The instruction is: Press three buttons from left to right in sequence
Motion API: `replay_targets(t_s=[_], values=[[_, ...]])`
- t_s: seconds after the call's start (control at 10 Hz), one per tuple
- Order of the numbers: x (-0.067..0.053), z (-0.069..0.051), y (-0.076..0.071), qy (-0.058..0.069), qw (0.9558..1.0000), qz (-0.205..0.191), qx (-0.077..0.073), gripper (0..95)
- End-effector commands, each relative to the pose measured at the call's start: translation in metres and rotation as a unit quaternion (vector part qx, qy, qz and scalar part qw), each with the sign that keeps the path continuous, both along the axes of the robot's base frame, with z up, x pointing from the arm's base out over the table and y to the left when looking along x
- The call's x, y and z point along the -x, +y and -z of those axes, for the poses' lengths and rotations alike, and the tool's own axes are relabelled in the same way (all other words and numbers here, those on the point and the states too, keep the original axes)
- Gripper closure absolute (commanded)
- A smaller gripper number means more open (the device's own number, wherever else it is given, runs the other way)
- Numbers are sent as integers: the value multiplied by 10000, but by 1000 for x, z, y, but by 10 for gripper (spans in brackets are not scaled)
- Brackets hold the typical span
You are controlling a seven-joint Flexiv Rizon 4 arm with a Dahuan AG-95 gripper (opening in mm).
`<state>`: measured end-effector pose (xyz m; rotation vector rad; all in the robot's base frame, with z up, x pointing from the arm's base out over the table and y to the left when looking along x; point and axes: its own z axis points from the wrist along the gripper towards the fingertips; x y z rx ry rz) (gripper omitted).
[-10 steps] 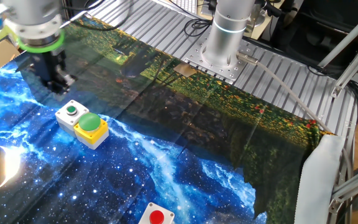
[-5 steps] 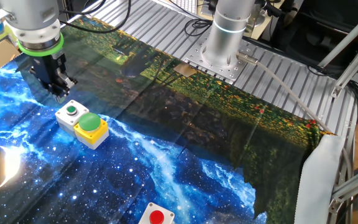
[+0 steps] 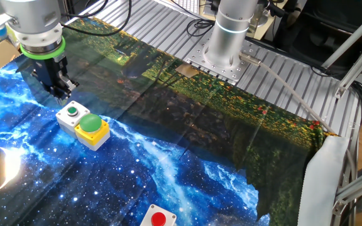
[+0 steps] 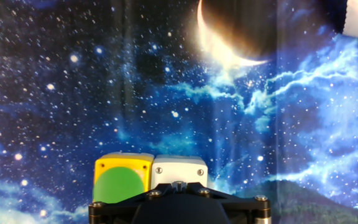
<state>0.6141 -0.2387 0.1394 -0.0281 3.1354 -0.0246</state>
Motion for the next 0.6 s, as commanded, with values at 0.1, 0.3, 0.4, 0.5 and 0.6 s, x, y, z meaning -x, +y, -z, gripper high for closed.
replay_targets(t_s=[0.1,0.3,0.4,0.5,0.6], values=[[0,3,3,11,10000,47,29,950],[0,3,3,10,10000,37,37,950],[1,4,3,24,10000,47,36,950],[1,5,4,26,10000,54,35,950],[1,5,4,33,10000,51,28,950]])
